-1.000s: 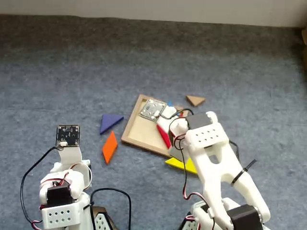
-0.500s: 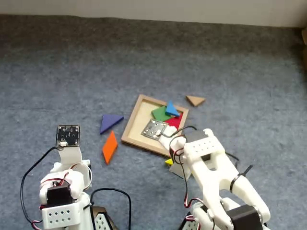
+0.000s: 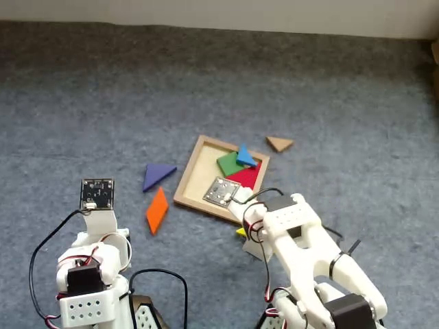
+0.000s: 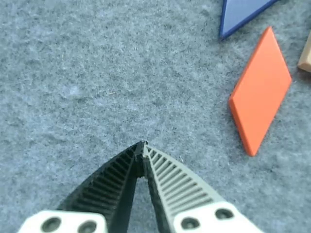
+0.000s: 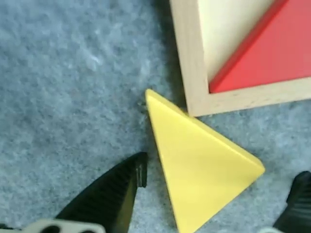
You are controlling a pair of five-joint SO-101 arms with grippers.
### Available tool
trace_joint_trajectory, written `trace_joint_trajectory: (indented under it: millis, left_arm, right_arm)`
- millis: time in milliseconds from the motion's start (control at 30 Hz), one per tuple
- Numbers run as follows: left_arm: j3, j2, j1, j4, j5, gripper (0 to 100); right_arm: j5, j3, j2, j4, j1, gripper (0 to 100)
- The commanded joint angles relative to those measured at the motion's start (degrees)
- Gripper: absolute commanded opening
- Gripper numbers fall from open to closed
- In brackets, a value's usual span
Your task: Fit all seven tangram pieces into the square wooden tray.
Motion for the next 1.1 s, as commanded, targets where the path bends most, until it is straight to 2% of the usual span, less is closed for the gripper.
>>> trace_joint_trajectory:
  millis: [0,133,533,833,1067]
  left_arm:
    - [1.1,-1.54,-0.66,-0.09,-0.18,1]
    - [1.1,-1.54,-0.66,-0.09,-0.18,1]
    - [1.1,-1.54,-0.66,-0.09,-0.18,1]
    - [1.1,-1.54,-0.66,-0.09,-0.18,1]
    - [1.1,-1.54,-0.66,-0.09,-0.18,1]
  right_arm:
    - [-0.18,0.31,-1.54,-1.8,-2.07,41.1]
    - [-0.18,0.84,-1.54,-1.89,-3.65,34.2]
    - [-0.44,0.4,-2.15,-1.45,-3.21,26.5]
    - [-0.53,-6.2,-2.33,9.71,-3.21,26.2]
    - [-0.62,-11.38,-8.66,14.64,-3.47,26.2]
